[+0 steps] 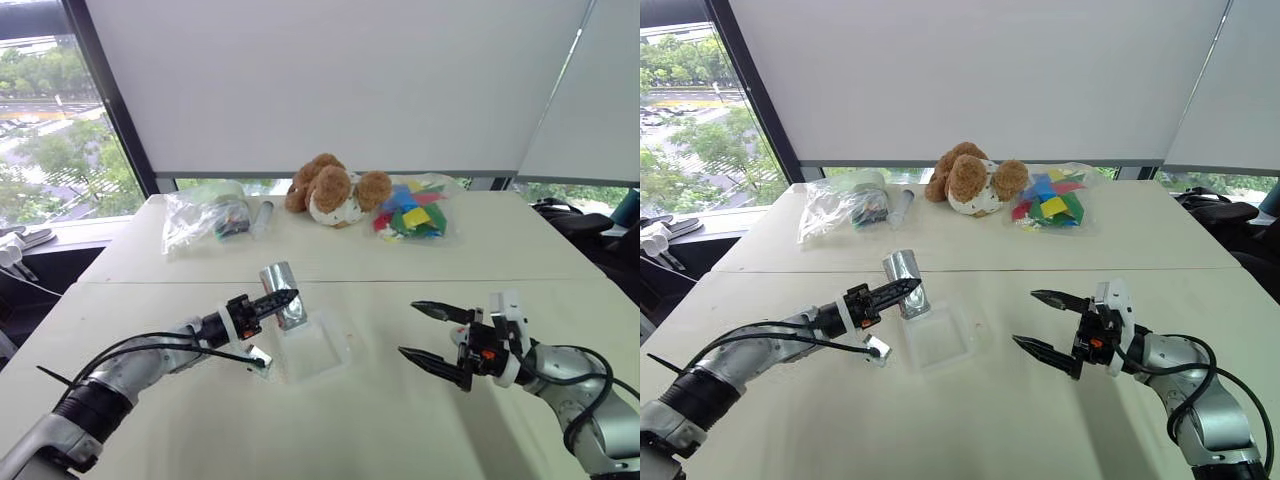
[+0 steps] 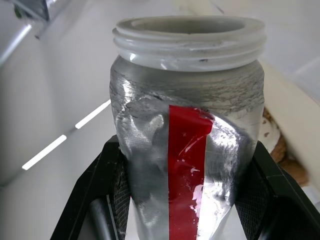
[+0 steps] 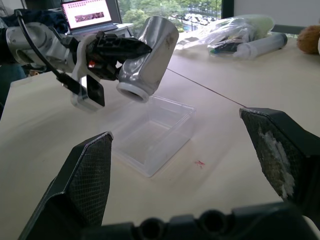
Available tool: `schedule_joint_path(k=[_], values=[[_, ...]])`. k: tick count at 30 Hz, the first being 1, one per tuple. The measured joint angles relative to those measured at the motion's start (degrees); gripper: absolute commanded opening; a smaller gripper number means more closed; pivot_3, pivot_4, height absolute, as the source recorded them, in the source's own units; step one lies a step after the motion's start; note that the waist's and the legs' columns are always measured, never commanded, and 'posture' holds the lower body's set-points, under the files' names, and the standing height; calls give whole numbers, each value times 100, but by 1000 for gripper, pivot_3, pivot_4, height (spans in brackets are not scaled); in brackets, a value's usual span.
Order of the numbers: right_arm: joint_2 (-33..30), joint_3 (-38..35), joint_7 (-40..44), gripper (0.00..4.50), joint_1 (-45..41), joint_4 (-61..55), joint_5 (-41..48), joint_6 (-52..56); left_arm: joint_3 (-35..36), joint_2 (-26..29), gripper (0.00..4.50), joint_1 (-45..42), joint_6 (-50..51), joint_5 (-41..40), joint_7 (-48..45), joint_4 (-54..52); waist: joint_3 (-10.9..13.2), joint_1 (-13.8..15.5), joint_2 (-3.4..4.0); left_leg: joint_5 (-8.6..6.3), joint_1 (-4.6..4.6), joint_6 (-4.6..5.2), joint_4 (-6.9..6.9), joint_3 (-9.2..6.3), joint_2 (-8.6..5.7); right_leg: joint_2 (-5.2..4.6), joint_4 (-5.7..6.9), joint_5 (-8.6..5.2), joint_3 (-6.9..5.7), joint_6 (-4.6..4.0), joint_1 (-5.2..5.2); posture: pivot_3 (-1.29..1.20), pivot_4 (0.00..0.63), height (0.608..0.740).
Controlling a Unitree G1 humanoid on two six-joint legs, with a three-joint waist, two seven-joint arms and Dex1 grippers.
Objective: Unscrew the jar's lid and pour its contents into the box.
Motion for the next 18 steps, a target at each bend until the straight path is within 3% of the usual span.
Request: schedule_joint_path(k=[6,13,16,18], values=[[53,11,-134,4432,7,-33,6,35,-335,-157,2078,-214,1016,675,940,242,-1,-1,-1,0,1,0,4,-2,-2,-1,21,-1,1,1,-5,0,150,740],[131,50,-220,4432,16,-73,7,63,-553,-199,2078,-356,1502,842,1258,331,-1,-6,-1,4,6,-7,8,-5,-1,-1,48,-1,1,1,-12,0,150,740],[168,85,-233,4432,16,-73,7,65,-539,-171,2078,-492,1283,491,1162,435,-1,-6,-2,5,6,-8,12,-5,1,-2,49,-1,1,0,-11,0,150,740],[169,107,-234,4432,12,-73,8,68,-476,-126,2078,-471,744,-225,905,394,-1,-15,-2,5,6,-9,12,-5,10,-7,49,-1,2,0,-13,0,150,740]])
